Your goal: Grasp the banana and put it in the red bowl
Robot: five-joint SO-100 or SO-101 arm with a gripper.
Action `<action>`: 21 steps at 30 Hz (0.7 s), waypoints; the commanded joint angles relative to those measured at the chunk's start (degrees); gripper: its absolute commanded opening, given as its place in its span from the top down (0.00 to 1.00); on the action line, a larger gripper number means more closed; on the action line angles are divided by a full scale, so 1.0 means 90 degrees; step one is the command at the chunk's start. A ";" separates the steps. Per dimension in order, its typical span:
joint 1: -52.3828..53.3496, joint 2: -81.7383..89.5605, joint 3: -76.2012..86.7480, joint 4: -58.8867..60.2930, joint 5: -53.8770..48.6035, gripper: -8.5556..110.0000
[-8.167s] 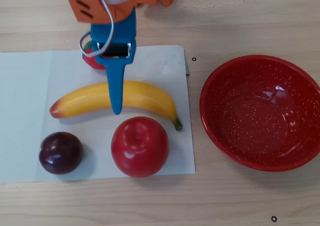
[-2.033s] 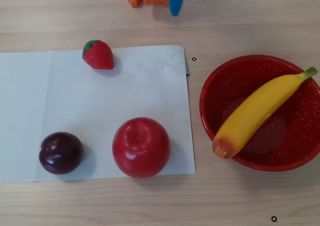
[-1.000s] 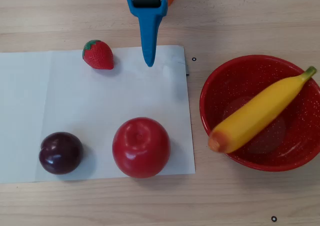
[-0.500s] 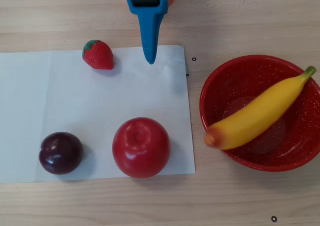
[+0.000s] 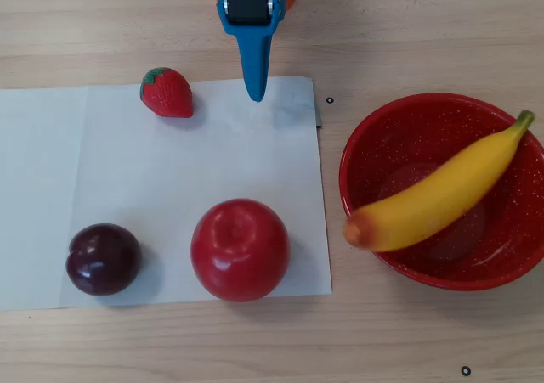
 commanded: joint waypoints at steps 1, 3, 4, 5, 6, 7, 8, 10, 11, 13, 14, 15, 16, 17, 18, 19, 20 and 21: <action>0.0098 0.0078 0.0098 -0.0010 0.0039 0.92; 0.0078 0.0078 0.0098 -0.0010 -0.0010 0.92; 0.0088 0.0078 0.0098 -0.0010 0.0000 0.92; 0.0088 0.0078 0.0098 0.0000 0.0000 0.92; 0.0088 0.0078 0.0098 0.0000 -0.0010 0.92; 0.0088 0.0078 0.0098 0.0000 -0.0010 0.92; 0.0088 0.0078 0.0098 0.0000 -0.0010 0.92; 0.0088 0.0078 0.0098 0.0000 -0.0010 0.92; 0.0088 0.0078 0.0098 0.0000 -0.0010 0.92; 0.0088 0.0078 0.0098 0.0000 0.0000 0.92; 0.0088 0.0078 0.0098 0.0000 0.0000 0.92; 0.0088 0.0078 0.0098 0.0000 0.0000 0.92; 0.0088 0.0078 0.0098 0.0000 0.0000 0.92; 0.0088 0.0078 0.0098 0.0000 0.0000 0.92; 0.0088 0.0078 0.0098 0.0000 0.0000 0.92; 0.0088 0.0078 0.0098 0.0000 0.0000 0.92; 0.0088 0.0078 0.0098 0.0000 0.0000 0.92; 0.0088 0.0068 0.0098 0.0000 0.0010 0.92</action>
